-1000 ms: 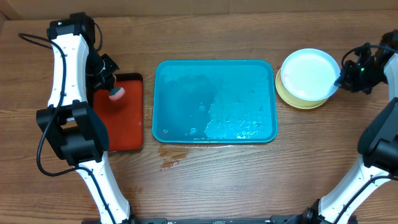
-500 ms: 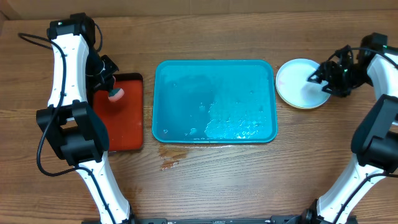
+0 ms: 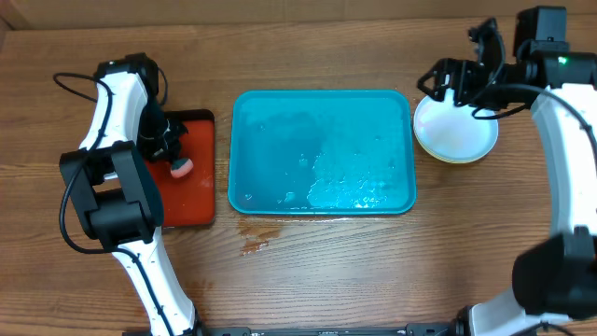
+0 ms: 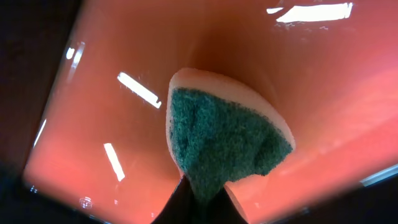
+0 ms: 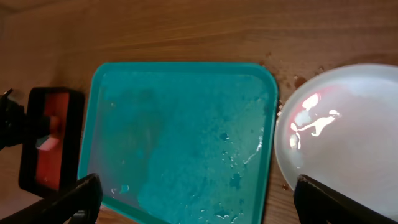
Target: Clean dirty plates on tray and stack at the side
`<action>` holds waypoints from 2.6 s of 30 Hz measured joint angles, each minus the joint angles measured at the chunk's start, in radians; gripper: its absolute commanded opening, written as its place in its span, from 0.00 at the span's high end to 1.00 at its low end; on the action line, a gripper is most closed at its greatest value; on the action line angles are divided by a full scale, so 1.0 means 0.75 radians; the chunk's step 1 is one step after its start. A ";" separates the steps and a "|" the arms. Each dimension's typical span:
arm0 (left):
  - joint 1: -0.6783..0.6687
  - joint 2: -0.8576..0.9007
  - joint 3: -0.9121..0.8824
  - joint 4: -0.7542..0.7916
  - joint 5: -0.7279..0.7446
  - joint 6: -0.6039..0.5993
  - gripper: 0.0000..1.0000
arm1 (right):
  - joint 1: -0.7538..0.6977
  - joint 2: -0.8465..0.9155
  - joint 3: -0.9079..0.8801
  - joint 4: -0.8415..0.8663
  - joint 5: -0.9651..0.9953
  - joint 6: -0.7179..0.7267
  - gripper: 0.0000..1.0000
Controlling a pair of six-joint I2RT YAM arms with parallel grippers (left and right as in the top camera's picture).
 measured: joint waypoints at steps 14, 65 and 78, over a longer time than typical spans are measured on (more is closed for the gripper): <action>0.000 -0.012 0.139 -0.112 -0.033 0.112 0.31 | 0.241 -0.126 -0.001 -0.035 0.182 0.043 0.00; -0.044 -1.629 -1.257 0.599 0.259 -0.094 0.01 | 0.242 -1.194 -0.911 0.153 0.251 0.061 0.00; -0.044 -1.397 -1.259 0.600 0.259 -0.094 0.01 | 0.242 -1.101 -0.913 0.075 0.261 0.060 0.00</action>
